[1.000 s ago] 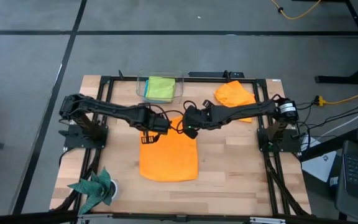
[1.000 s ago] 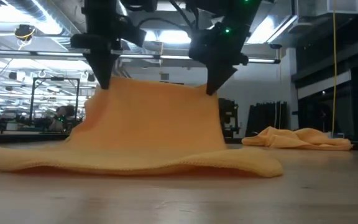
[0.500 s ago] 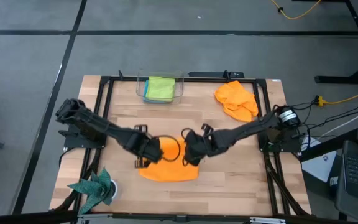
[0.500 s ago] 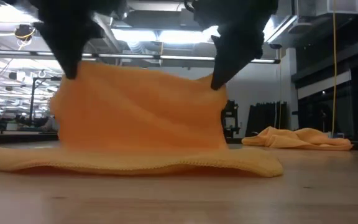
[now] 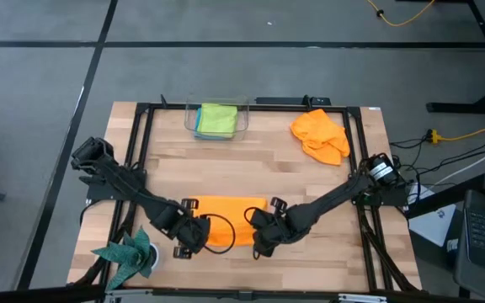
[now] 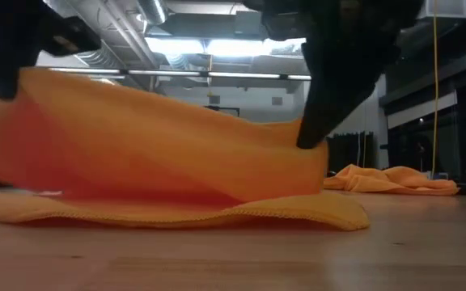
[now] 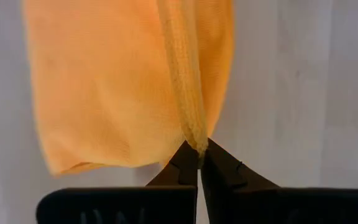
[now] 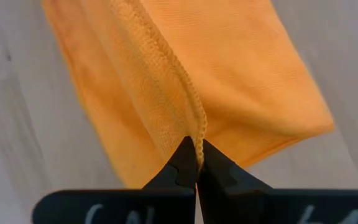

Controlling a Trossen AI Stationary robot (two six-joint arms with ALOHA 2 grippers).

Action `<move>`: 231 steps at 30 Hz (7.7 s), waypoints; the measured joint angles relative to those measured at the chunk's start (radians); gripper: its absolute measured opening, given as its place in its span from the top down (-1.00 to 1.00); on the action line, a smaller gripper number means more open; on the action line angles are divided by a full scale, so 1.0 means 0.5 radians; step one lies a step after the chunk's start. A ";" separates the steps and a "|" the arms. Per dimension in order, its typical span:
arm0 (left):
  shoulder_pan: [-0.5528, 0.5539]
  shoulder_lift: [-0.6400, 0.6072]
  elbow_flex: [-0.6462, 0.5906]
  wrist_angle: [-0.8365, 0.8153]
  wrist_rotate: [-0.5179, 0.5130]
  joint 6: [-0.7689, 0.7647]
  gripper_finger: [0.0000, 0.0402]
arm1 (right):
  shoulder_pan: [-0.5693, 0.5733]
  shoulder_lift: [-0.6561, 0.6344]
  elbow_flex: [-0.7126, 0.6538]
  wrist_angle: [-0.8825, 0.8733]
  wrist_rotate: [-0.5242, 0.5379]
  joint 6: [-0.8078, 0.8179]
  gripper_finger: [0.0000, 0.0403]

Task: Fold microfiber towels
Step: Fold the bottom orange microfiber cloth

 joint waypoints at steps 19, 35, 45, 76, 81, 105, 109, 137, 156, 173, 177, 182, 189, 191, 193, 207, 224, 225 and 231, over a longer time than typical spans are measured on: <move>0.032 0.001 -0.165 0.284 0.155 -0.164 0.61 | 0.024 0.009 0.000 -0.012 -0.055 0.048 1.00; 0.086 0.001 -0.209 0.309 0.319 -0.166 0.60 | 0.026 0.009 0.000 -0.008 -0.037 0.050 1.00; 0.058 0.002 -0.262 0.503 0.436 -0.218 0.39 | 0.025 0.009 0.000 -0.009 -0.021 0.050 1.00; -0.046 0.003 -0.425 0.545 0.336 -0.251 0.99 | 0.025 0.009 0.000 -0.011 -0.017 0.111 1.00; -0.040 -0.043 -0.204 0.076 0.299 -0.249 1.00 | 0.009 0.010 0.162 -0.297 0.010 0.091 1.00; 0.820 -0.157 -0.217 -0.676 -0.855 0.282 1.00 | -0.752 0.007 0.280 -0.709 0.857 -0.601 1.00; 0.884 -0.157 -0.225 -0.594 -0.818 0.315 1.00 | -0.801 0.008 0.212 -0.428 0.736 -0.686 1.00; 0.193 -0.157 -0.225 -0.134 -0.299 -0.433 1.00 | -0.240 0.090 0.194 -0.427 0.308 -0.293 1.00; -0.084 -0.154 -0.468 0.289 -0.111 -0.845 1.00 | 0.059 0.098 0.194 -0.397 0.184 0.005 1.00; -0.102 -0.154 -0.469 0.602 0.107 -0.832 0.91 | 0.080 0.098 0.194 -0.299 -0.141 0.053 0.82; -0.103 -0.154 -0.469 0.652 0.158 -0.832 0.72 | 0.080 0.098 0.194 -0.259 -0.301 0.049 0.67; -0.078 -0.154 -0.469 0.572 0.115 -0.868 0.45 | 0.079 0.098 0.194 -0.205 -0.370 0.098 0.43; -0.054 -0.154 -0.469 0.489 0.186 -0.950 0.25 | 0.079 0.098 0.194 -0.200 -1.041 0.228 0.09; -0.054 -0.154 -0.469 0.491 0.186 -0.953 0.24 | 0.085 0.098 0.194 -0.182 -1.250 0.261 0.03; -0.054 -0.154 -0.469 0.491 0.186 -0.982 0.25 | 0.087 0.098 0.194 -0.146 -1.372 0.254 0.00; 0.018 -0.501 -0.276 0.388 0.153 -0.944 0.26 | -0.054 0.099 0.470 -0.162 -0.969 -0.069 -0.03; -0.076 -0.244 -0.274 0.493 -0.082 -0.996 0.26 | -0.146 0.099 1.312 -0.967 -0.064 -0.280 -0.03; -0.070 -0.177 -0.274 0.493 -0.101 -0.996 0.26 | -0.145 0.099 1.404 -1.041 -0.008 -0.257 -0.03; -0.006 0.204 -0.274 0.466 -0.171 -1.054 0.26 | -0.123 0.099 1.850 -1.195 0.232 -0.220 -0.03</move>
